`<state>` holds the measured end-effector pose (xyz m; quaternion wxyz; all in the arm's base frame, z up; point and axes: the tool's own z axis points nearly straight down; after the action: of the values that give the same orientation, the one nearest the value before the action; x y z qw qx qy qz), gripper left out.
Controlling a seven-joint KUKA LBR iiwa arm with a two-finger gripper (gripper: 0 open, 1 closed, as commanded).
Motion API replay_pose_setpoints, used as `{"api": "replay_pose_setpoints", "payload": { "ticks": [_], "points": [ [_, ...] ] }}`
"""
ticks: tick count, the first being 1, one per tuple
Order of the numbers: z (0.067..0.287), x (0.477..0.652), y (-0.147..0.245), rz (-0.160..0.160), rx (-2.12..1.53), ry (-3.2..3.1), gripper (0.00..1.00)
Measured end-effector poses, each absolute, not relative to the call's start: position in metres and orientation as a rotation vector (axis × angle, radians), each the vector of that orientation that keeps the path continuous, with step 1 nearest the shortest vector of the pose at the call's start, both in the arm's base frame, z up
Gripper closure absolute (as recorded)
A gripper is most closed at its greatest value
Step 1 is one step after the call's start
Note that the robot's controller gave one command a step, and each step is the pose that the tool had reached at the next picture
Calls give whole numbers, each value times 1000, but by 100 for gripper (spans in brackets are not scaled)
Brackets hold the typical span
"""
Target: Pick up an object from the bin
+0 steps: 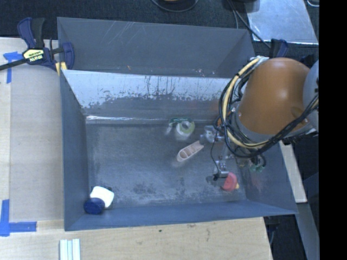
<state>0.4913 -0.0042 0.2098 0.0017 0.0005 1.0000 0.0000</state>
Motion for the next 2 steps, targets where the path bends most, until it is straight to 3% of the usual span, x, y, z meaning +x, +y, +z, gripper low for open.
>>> {"api": "replay_pose_setpoints", "payload": {
  "ticks": [1, 2],
  "points": [
    [136, 537, -5, 0, -58, 3148, 0],
    [149, 544, 4, -1, -314, 3118, 0]
  ]
}}
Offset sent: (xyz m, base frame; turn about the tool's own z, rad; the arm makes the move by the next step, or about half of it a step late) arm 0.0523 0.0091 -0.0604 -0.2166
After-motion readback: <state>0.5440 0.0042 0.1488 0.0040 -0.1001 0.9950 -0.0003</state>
